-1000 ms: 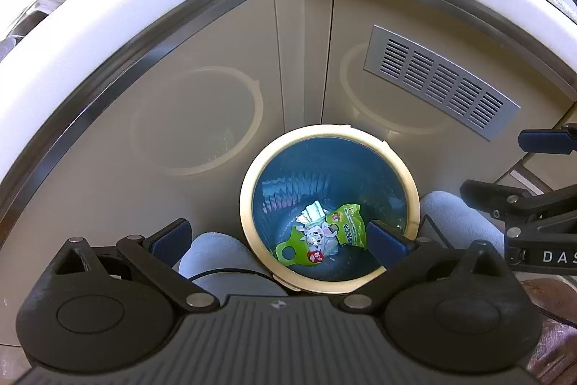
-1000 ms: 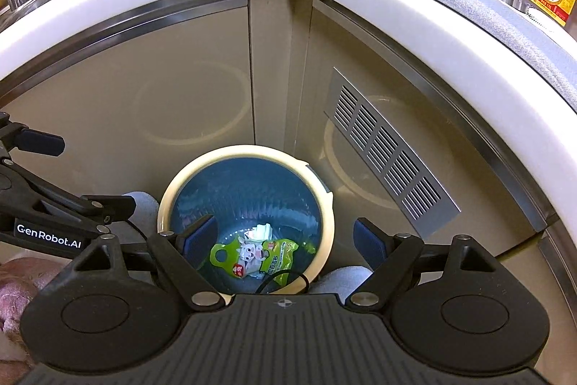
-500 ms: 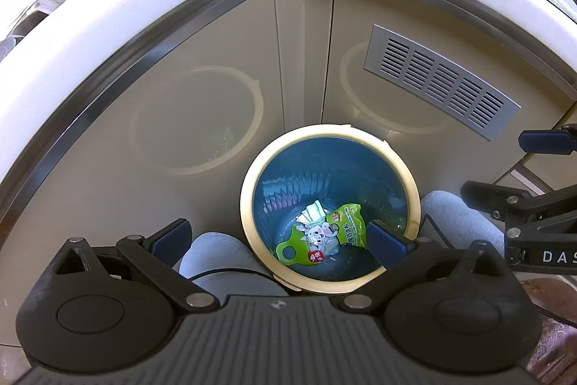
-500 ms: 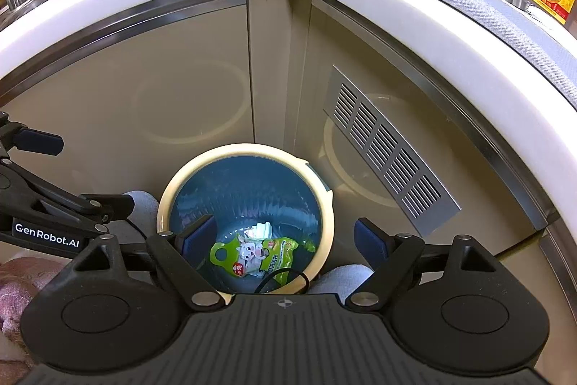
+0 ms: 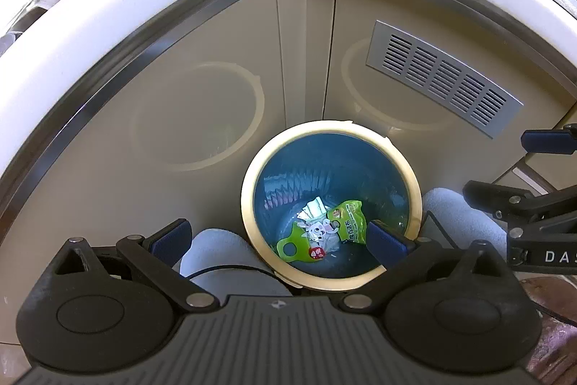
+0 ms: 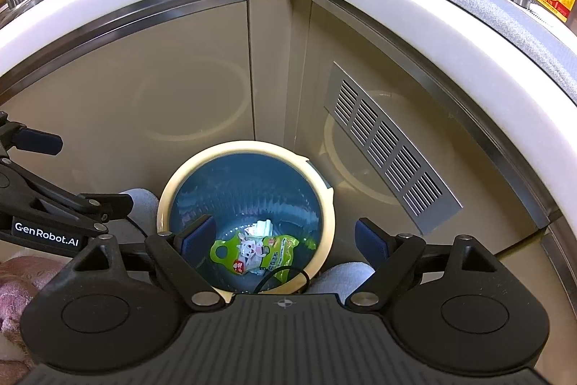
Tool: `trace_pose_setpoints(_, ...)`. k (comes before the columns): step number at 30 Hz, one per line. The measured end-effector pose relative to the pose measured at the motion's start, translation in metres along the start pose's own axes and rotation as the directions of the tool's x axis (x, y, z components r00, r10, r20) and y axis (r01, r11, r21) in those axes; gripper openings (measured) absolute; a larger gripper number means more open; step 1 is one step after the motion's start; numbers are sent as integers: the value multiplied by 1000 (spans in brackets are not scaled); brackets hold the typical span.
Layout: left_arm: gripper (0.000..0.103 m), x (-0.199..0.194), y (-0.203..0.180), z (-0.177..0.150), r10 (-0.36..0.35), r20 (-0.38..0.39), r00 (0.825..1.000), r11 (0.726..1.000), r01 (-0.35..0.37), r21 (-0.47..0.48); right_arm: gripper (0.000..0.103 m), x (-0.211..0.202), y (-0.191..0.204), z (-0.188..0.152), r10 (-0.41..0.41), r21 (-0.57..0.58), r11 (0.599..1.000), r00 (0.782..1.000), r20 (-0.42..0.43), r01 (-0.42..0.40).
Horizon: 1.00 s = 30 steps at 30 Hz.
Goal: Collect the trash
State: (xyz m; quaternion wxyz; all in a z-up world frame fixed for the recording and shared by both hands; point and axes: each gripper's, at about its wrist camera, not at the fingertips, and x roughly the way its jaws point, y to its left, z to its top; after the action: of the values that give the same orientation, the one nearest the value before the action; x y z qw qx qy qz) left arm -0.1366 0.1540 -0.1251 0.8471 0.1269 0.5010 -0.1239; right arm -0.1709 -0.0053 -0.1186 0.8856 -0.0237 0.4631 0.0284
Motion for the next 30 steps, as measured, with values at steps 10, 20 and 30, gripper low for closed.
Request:
trace_pose_setpoints(10, 103, 3, 1, 0, -1, -8, 1000, 1000, 1, -4, 86, 2, 1, 1, -1, 5, 1000, 1000, -13, 1)
trace_pose_setpoints(20, 103, 7, 0, -1, -1, -23, 1000, 1000, 1, -7, 87, 8, 1, 4, 6, 6, 1000, 999, -34, -6)
trace_pose_setpoints(30, 103, 13, 1, 0, -5, -41, 999, 1000, 5, -5, 87, 15, -2, 6, 16, 8, 1000, 999, -50, -16)
